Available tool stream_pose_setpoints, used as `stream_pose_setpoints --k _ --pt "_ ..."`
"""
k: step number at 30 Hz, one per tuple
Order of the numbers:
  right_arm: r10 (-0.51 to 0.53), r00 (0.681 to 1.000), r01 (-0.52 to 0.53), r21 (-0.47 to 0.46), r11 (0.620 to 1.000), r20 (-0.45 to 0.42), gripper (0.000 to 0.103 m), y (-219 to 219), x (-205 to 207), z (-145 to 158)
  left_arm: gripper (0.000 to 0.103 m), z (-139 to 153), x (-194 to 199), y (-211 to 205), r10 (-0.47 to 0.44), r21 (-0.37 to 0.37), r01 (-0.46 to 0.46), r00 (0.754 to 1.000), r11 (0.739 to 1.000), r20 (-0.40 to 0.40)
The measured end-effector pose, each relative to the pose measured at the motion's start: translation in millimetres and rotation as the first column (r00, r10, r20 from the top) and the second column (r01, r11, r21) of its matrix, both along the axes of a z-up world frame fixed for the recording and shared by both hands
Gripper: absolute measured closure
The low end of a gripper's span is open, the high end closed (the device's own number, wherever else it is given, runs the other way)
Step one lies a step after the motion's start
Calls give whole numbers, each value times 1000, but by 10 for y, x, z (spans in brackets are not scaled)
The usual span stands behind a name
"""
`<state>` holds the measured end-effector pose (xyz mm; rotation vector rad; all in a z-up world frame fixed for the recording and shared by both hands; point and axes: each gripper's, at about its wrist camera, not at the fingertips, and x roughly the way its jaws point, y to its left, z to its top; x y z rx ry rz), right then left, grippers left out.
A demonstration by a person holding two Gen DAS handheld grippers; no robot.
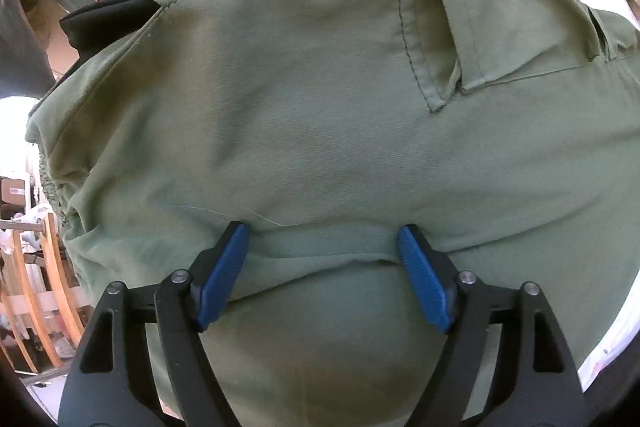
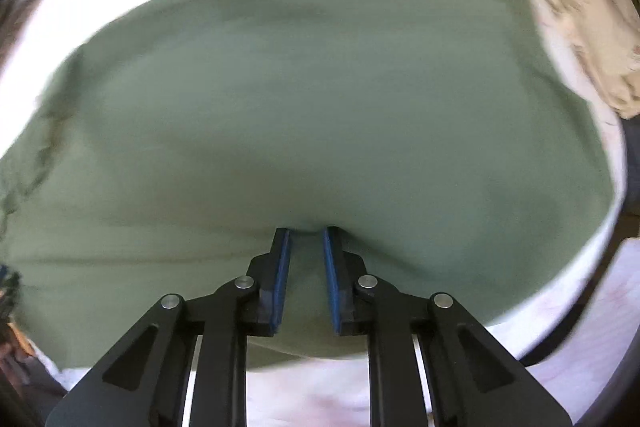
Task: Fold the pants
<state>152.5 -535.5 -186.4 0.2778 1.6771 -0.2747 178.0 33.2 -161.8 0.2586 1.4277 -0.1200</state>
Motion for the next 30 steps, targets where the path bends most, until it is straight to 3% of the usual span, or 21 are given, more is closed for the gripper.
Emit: stream_pose_setpoints --k 2,4,6,8,11,13,14,16,19,21,22,24,27,29,30 --pt "-23 999 21 -56 998 -46 87 -389 -59 10 27 -29 8 87 3 4 -3 1000 1000 -4" --pt "-32 996 12 -242 970 -80 81 -736 -89 81 27 -28 30 89 0 10 0 1000 1000 -4" --pt "-98 991 61 -343 937 -93 81 -1106 -167 166 27 -10 61 79 5 10 -5 1000 1000 -10" --pt "-134 991 118 -304 945 -31 81 -1289 -179 325 27 20 116 58 31 15 -31 999 999 -16" --pt "-134 988 147 -241 959 71 81 -1372 -148 577 28 150 118 -48 25 -39 -24 1000 999 10" --pt "-151 988 157 -188 970 47 81 -1327 -133 449 28 123 108 -135 -11 -65 11 1000 998 -11" --pt "-151 989 150 -184 972 8 81 -1317 -85 355 28 50 102 -175 -28 -42 26 999 999 -44" --pt "-139 986 118 -213 970 -87 83 -1307 -92 105 26 -56 102 -186 -42 -2 42 997 999 -63" --pt "-200 973 157 -305 939 -115 52 -1524 -102 -14 24 -75 164 -174 -27 -9 26 996 1000 -87" --pt "-207 969 137 -400 906 -137 54 -1617 -26 53 24 -89 192 -154 -28 -7 27 996 1000 -90" --pt "-198 970 107 -478 872 -144 56 -1631 62 161 24 -94 198 -164 -28 -2 28 996 1000 -89" --pt "-162 982 91 -497 863 -101 56 -1620 183 355 24 -94 223 -193 -30 9 31 996 999 -90" --pt "-71 995 96 -465 880 70 56 -1441 421 741 24 -122 250 -209 -28 7 29 995 1000 -93" --pt "-54 973 133 -351 927 225 56 -1364 568 869 23 -126 258 -211 -33 9 34 995 999 -93" --pt "-76 966 154 -315 937 246 56 -1252 633 858 22 -134 251 -205 -34 10 35 995 999 -96"
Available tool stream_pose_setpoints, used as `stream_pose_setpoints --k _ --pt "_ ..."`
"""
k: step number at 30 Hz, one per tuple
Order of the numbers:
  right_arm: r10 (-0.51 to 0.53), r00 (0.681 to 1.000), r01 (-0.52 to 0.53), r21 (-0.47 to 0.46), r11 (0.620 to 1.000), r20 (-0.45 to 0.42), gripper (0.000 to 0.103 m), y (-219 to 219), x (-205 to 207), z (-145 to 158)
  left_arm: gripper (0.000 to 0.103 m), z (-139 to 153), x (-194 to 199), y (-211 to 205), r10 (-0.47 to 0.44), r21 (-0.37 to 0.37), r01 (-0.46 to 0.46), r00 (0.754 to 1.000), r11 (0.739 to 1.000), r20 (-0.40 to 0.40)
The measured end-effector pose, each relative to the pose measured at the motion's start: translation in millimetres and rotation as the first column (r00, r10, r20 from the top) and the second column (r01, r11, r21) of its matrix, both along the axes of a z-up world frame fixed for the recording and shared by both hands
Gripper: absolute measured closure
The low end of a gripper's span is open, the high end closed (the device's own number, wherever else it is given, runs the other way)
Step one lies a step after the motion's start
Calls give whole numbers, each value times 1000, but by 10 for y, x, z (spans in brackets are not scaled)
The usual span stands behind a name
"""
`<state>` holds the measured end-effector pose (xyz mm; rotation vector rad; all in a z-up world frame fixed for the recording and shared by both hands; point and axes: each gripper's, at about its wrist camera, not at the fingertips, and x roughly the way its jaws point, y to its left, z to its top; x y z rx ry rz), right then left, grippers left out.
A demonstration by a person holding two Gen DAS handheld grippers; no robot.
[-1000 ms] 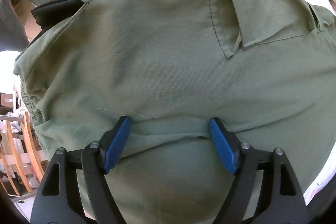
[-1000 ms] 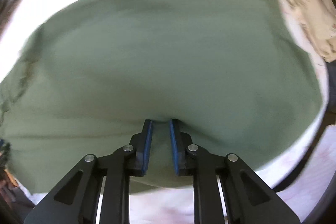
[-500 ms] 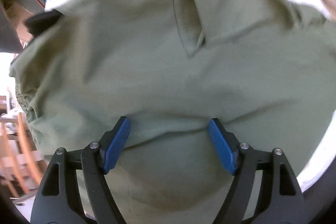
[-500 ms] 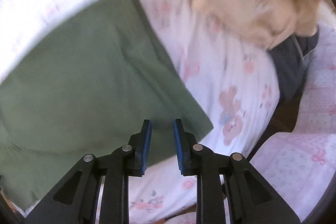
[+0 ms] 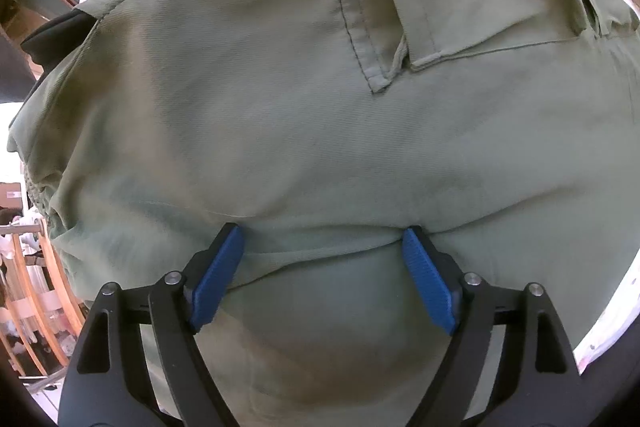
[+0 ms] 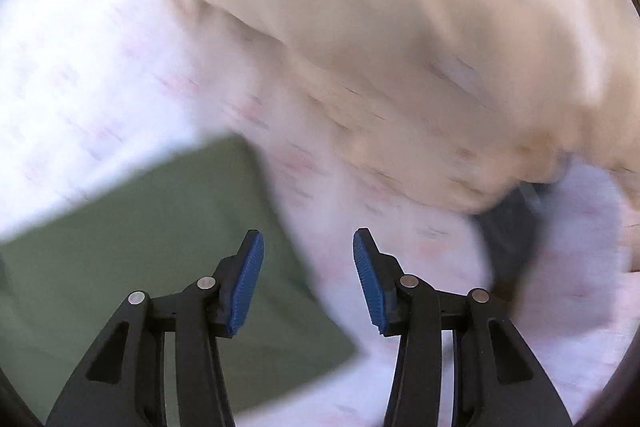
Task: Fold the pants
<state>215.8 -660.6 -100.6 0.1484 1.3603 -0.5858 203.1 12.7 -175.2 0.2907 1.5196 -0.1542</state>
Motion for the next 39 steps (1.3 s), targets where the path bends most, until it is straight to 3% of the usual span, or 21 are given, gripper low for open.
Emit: stream_pose_setpoints --k 3,7,10,12,14,16,20,22,24,27,30,32,33,34,35,37,38,39 --pt "-20 999 12 160 987 48 62 14 266 -295 22 -26 62 9 18 -17 -19 999 1000 -36" --pt "34 998 -27 118 993 -57 66 66 491 -916 21 -46 103 14 12 -15 -13 999 1000 -39" --pt "-19 998 16 -50 999 -65 65 -98 569 -966 20 -70 80 -5 10 -3 -10 999 1000 -31" --pt "-93 995 92 -41 995 -40 65 -265 564 -943 19 -104 56 -25 15 0 -15 999 1000 -31" --pt "-101 992 92 -119 989 -72 66 -242 593 -844 16 -118 49 -47 14 7 -14 1000 1000 -28" --pt "-72 996 66 -125 990 -47 66 -181 626 -686 11 -127 33 -32 14 11 -14 1000 1000 -18" --pt "57 998 -57 -25 998 16 62 341 632 -306 12 -80 -16 -67 43 -20 -43 999 999 11" --pt "124 991 -124 -10 992 47 62 689 625 -135 13 24 -39 28 78 -83 -75 997 994 28" --pt "177 979 -184 69 980 105 62 1061 507 127 13 157 -73 159 129 -148 -121 991 982 46" --pt "229 949 -271 195 943 215 60 1560 318 328 13 367 -156 450 222 -212 -199 971 957 92" --pt "270 914 -358 289 888 303 49 2294 201 450 13 556 -298 930 373 -258 -326 914 910 161" --pt "299 890 -420 365 831 344 44 2783 100 445 13 621 -444 1392 524 -299 -460 831 836 187" --pt "314 880 -445 390 807 356 43 2997 55 441 13 622 -527 1652 610 -328 -537 772 777 179" --pt "338 866 -479 414 774 369 42 3278 -11 425 12 597 -643 1982 716 -372 -632 682 680 148" --pt "355 852 -505 431 748 384 42 3494 -86 376 12 557 -730 2199 782 -406 -689 611 600 119" --pt "369 838 -534 471 702 401 42 3782 -190 272 12 359 -1023 2803 929 -488 -810 370 325 5" --pt "369 835 -541 490 683 408 42 3866 -251 184 12 276 -1112 2979 955 -520 -823 294 230 -42" --pt "365 836 -541 507 671 409 42 3953 -287 112 12 184 -1145 3118 966 -538 -826 245 166 -78"
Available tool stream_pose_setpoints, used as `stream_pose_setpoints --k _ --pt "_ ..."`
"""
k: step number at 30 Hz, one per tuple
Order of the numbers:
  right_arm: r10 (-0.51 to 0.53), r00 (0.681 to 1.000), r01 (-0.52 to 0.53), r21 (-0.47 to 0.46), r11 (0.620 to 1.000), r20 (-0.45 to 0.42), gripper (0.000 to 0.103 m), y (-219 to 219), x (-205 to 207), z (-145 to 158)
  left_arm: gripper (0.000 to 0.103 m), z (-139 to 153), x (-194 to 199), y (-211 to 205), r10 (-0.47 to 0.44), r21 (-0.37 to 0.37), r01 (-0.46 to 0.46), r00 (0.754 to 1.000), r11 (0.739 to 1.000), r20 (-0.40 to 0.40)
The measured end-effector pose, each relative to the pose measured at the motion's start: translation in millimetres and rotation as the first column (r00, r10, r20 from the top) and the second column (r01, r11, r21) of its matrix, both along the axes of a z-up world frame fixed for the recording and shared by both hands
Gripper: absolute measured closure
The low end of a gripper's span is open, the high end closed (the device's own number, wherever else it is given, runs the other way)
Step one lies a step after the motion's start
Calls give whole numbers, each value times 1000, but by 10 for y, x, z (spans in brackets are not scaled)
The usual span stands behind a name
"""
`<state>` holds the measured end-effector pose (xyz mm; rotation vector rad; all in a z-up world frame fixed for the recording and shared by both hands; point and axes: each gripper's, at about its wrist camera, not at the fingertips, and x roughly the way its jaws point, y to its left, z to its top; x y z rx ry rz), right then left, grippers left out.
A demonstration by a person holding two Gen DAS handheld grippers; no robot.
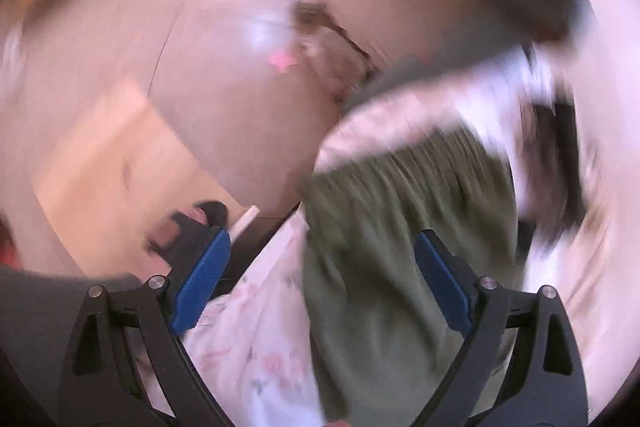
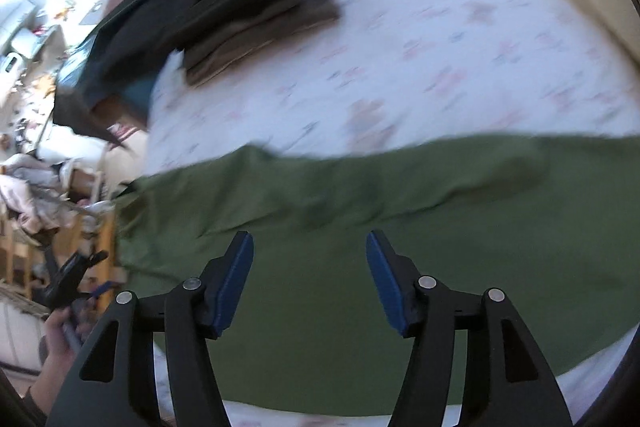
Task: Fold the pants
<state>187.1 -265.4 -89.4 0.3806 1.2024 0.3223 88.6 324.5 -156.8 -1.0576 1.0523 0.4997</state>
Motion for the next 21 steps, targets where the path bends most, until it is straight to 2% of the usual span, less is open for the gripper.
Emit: stream_pose_setpoints --k 2,4,6,9,12,15,17,18,19,21 --pt "-2 1000 3 20 1000 -29 42 48 -38 -153 11 -154 -3 191 48 -42 -47 998 998 34" --pt "-25 995 25 2 1000 -95 42 64 -63 -348 11 -278 -1 218 39 -68 -34 997 997 65" --pt "-41 993 39 -20 999 -113 42 34 -68 -384 11 -356 20 102 21 -82 -14 996 997 90" --pt "-86 988 86 -6 996 -127 42 -112 -89 -433 11 -474 126 -153 -21 -122 32 995 992 93" --pt "-125 981 128 8 992 -149 42 -274 -116 -454 11 -663 139 -218 12 -189 9 994 982 109" --pt "-130 981 130 -5 991 -146 42 -294 -109 -455 12 -886 156 -214 71 -295 -23 986 955 154" --pt "-129 981 129 -11 992 -143 42 -302 -118 -432 20 -958 198 -234 92 -348 -18 976 937 199" --pt "-131 981 131 -10 991 -143 42 -289 -109 -442 33 -948 222 -246 86 -351 -3 971 937 222" --pt "-132 981 132 -10 991 -142 42 -286 -110 -439 50 -891 259 -263 61 -324 20 970 946 236" --pt "-133 982 131 -20 991 -137 42 -281 -105 -440 67 -763 327 -300 12 -261 55 969 964 248"
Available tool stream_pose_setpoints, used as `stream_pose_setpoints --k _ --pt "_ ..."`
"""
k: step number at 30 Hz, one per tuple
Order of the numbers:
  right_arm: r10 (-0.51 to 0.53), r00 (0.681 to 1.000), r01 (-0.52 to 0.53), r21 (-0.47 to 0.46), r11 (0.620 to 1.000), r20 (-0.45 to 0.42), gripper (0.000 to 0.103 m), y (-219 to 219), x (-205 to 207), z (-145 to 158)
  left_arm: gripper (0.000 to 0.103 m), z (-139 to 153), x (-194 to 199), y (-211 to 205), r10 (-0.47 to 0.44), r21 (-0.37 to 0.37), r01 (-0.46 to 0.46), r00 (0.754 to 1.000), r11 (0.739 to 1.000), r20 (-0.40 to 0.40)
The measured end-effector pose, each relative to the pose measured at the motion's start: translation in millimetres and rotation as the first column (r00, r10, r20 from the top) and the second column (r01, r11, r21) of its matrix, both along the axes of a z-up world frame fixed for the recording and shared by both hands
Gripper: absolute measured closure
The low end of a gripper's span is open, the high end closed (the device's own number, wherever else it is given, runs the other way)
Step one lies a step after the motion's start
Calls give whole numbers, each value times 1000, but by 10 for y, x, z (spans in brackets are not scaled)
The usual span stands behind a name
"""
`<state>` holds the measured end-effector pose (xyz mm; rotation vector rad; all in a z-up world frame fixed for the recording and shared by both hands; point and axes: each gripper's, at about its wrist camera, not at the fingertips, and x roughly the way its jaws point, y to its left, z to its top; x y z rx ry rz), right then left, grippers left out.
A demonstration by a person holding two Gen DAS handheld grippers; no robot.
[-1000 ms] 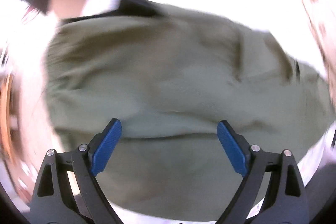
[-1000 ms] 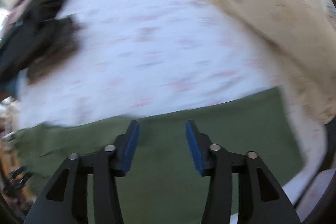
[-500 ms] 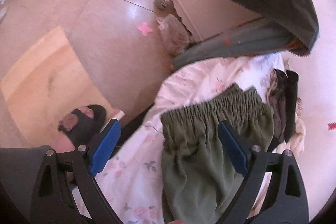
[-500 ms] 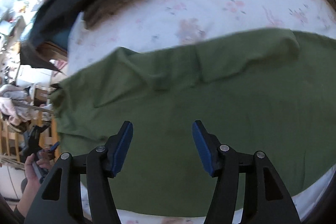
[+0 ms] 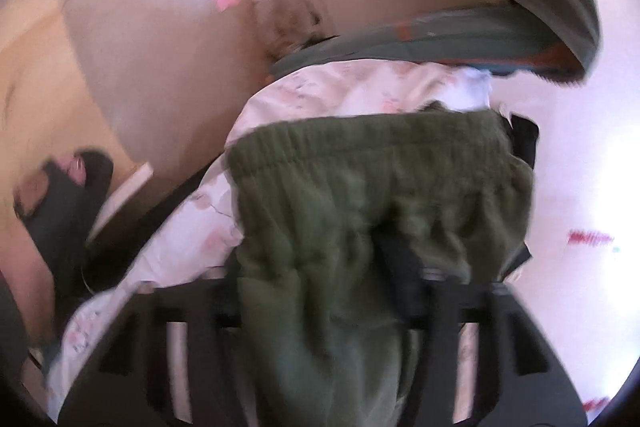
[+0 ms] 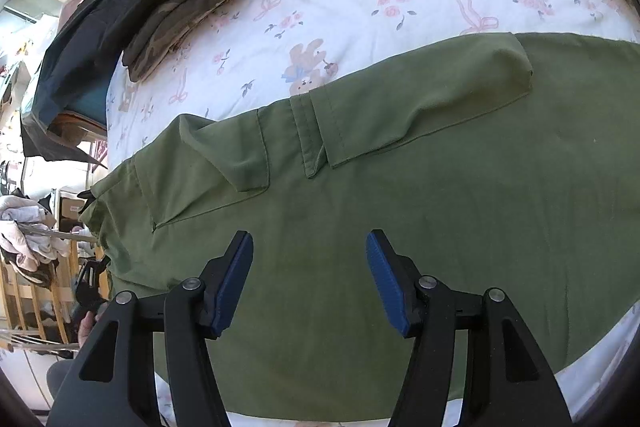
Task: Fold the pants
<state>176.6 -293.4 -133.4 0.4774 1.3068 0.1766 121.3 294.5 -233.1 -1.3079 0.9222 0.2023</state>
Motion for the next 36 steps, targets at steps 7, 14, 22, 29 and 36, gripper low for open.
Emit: stream_pose_setpoints --k 7,14,22,29,36 --pt "25 1000 -25 -26 999 16 42 78 5 36 95 641 31 -159 -55 307 57 998 950 -16" --pt "-1 999 1 -6 1000 43 42 -31 -21 135 98 1224 43 -356 -121 483 85 992 872 45" --pt "-43 996 39 45 998 74 42 -149 -50 272 99 2141 69 -1356 -391 799 177 917 575 78" --pt "-132 981 117 106 987 144 42 -529 -133 548 99 2316 87 -3102 -660 942 267 748 202 -70" --pt "-243 954 215 164 963 173 39 -996 -280 689 98 1384 -26 -4675 -783 824 554 458 -118 -420"
